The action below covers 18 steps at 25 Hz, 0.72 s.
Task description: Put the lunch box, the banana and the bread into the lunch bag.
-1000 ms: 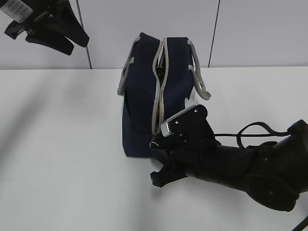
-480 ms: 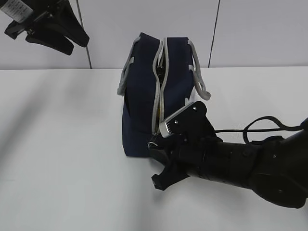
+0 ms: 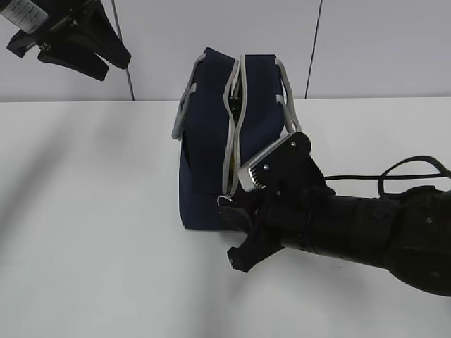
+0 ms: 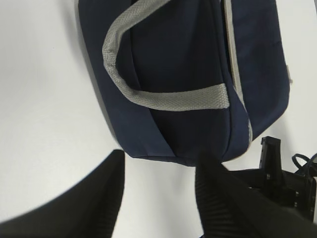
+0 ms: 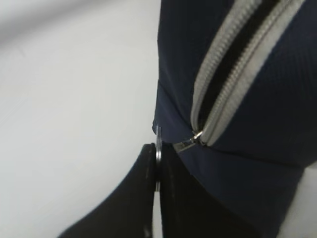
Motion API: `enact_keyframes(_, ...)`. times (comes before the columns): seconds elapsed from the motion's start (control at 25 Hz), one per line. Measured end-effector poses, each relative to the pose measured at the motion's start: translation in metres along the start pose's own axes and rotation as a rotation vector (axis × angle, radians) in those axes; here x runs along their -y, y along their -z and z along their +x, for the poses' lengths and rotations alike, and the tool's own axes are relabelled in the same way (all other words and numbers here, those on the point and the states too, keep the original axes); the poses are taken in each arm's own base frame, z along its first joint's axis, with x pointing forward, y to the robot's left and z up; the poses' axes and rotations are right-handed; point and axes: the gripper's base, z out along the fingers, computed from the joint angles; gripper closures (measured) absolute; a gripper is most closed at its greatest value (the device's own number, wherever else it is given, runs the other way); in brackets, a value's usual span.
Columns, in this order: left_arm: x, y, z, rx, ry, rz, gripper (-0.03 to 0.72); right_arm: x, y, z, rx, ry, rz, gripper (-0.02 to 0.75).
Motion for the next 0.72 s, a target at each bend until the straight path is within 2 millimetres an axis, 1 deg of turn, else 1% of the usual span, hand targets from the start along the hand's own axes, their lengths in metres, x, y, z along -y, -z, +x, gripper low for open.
enact_keyframes(0.24,0.000,0.000,0.000,0.000,0.000,0.000,0.348,0.005,0.006,-0.003,0.019,0.003,-0.045,0.754)
enact_keyframes(0.48,0.000,0.000,0.000,0.000,0.000,0.000,0.348,0.020,0.014,-0.004,0.079,-0.019,-0.116,0.754)
enact_keyframes(0.72,0.000,0.000,0.000,0.000,0.000,0.000,0.348,0.032,0.015,-0.011,0.105,0.035,-0.141,0.754)
